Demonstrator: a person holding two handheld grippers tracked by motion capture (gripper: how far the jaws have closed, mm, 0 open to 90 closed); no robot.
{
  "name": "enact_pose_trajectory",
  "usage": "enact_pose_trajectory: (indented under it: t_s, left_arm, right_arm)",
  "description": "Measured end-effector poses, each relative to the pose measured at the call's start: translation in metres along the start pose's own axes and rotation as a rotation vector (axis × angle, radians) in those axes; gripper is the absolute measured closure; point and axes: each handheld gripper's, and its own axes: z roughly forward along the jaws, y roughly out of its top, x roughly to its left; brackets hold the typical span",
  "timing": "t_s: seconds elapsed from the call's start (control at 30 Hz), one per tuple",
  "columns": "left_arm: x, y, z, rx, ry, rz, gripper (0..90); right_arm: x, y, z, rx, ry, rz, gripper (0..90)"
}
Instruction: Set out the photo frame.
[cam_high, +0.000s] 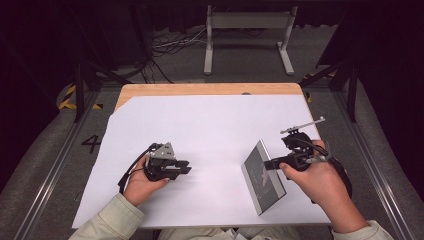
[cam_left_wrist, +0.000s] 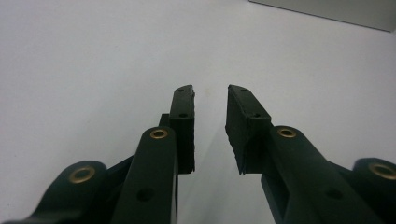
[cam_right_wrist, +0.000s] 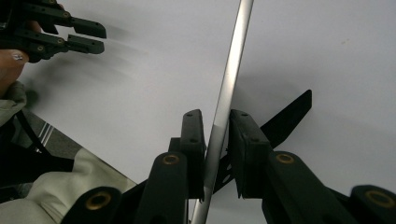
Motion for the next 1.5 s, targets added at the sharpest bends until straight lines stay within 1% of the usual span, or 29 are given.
enact_pose_trajectory:
  t_s: [0.13,0.23,0.3,0.47,0.6,0.73,0.83,0.9,1.03,1.23,1.37,1.5]
  left_arm:
    - [0.000,0.000,0.000,0.000,-0.003,0.002,73.1]
    - [0.000,0.000,0.000,-0.002,-0.004,0.000,73.1]
    - [0.000,0.000,0.000,-0.001,-0.005,0.001,73.2]
    - [0.000,0.000,0.001,-0.002,-0.009,0.001,73.2]
    - [0.000,0.000,0.001,-0.003,-0.006,0.001,73.3]
    - [0.000,0.000,0.000,-0.004,-0.005,0.000,73.3]
    - [0.000,0.000,-0.001,-0.004,-0.002,0.001,73.4]
    - [0.000,-0.001,-0.001,-0.003,0.000,-0.002,73.7]
    - [0.000,-0.003,-0.004,-0.003,0.009,-0.001,73.7]
    - [0.001,-0.010,-0.010,-0.008,0.026,-0.026,73.8]
    - [0.001,-0.015,-0.014,-0.010,0.038,-0.043,73.8]
    - [0.001,-0.020,-0.019,-0.011,0.052,-0.047,73.8]
  right_arm:
    - [0.002,0.001,-0.001,0.004,-0.019,0.018,79.4]
    - [0.004,0.000,-0.003,0.007,-0.040,0.029,83.9]
    - [0.004,0.000,-0.004,0.002,-0.061,0.023,84.4]
    - [0.004,0.001,-0.005,0.004,-0.074,0.012,84.9]
    - [0.003,0.005,-0.007,-0.005,-0.062,0.003,85.0]
    - [0.005,0.010,-0.011,-0.011,-0.056,-0.022,85.0]
    - [0.006,0.014,-0.013,-0.016,-0.037,-0.040,85.0]
    - [0.007,0.017,-0.013,-0.017,-0.024,-0.059,85.0]
    - [0.009,0.023,-0.013,-0.017,-0.026,-0.105,85.0]
    - [0.006,0.036,-0.016,-0.026,-0.011,-0.166,85.1]
    - [0.005,0.045,-0.017,-0.019,-0.015,-0.217,85.1]
    - [0.003,0.054,-0.018,0.007,0.004,-0.251,85.1]
